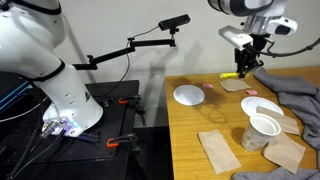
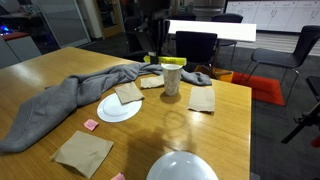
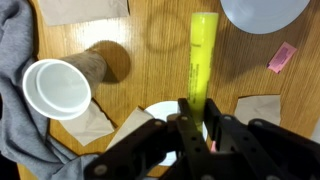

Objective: Put the marker in the cup

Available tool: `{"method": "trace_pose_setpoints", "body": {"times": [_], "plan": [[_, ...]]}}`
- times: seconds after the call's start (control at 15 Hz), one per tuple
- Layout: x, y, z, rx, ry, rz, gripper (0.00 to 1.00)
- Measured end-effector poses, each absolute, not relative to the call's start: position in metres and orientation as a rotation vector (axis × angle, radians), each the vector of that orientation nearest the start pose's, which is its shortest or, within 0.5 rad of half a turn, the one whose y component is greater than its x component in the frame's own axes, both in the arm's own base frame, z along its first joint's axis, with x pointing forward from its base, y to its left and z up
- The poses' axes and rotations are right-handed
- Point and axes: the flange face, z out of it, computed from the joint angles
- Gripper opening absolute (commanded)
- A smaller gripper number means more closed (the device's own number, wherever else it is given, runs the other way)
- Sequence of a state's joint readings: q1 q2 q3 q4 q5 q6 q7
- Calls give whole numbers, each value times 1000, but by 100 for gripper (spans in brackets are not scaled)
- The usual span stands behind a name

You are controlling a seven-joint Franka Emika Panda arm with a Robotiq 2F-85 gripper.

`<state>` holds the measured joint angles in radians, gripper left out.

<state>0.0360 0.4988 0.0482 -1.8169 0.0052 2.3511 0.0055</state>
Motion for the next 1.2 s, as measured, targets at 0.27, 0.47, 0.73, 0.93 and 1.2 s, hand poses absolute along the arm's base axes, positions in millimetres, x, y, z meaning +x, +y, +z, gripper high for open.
{"method": "trace_pose_setpoints", "body": {"times": [0.27,0.47,0.73,0.93,1.2], "plan": [[651,53,264,-3111,-108,-44,19],[651,53,264,-3111,-108,-44,5],[660,44,270,-3194,30,-202,5],[665,40,276,-3249,199,-385,5],[663,40,279,-3273,465,-621,5]]}}
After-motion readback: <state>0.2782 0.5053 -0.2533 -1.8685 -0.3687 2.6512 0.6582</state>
